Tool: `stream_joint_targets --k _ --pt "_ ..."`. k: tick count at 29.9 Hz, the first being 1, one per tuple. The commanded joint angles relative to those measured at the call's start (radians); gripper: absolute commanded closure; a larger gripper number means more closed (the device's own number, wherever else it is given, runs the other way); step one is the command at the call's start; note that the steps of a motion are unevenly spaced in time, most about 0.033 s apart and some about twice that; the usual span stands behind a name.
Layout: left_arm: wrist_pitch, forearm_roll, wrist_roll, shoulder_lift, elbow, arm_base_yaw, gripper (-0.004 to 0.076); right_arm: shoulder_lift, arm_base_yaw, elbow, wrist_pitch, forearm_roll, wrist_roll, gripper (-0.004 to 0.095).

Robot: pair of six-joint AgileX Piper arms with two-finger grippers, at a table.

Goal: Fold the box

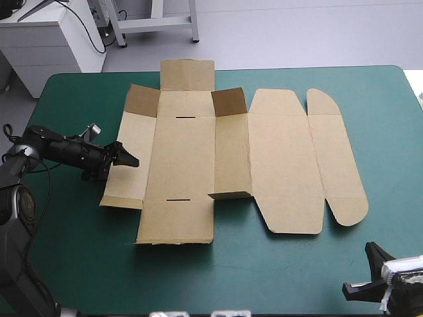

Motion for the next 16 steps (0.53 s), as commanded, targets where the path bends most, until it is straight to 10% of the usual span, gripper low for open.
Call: stream_joint_targets --k 1,9,16 --pt "0.053 -0.036 -0.005 -0.008 -0.007 -0.019 0.0177 -0.022 0.000 -0.022 -0.078 -0.001 0.000 0.0928" --pt "0.084 -0.047 -0.043 -0.008 -0.007 -0.026 0.0220 -0.022 0.000 -0.022 -0.078 -0.001 0.000 0.0928" --pt "0.084 0.034 -0.096 -0.017 -0.011 -0.036 0.0727 -0.022 0.000 -0.022 -0.078 -0.001 0.000 0.0928"
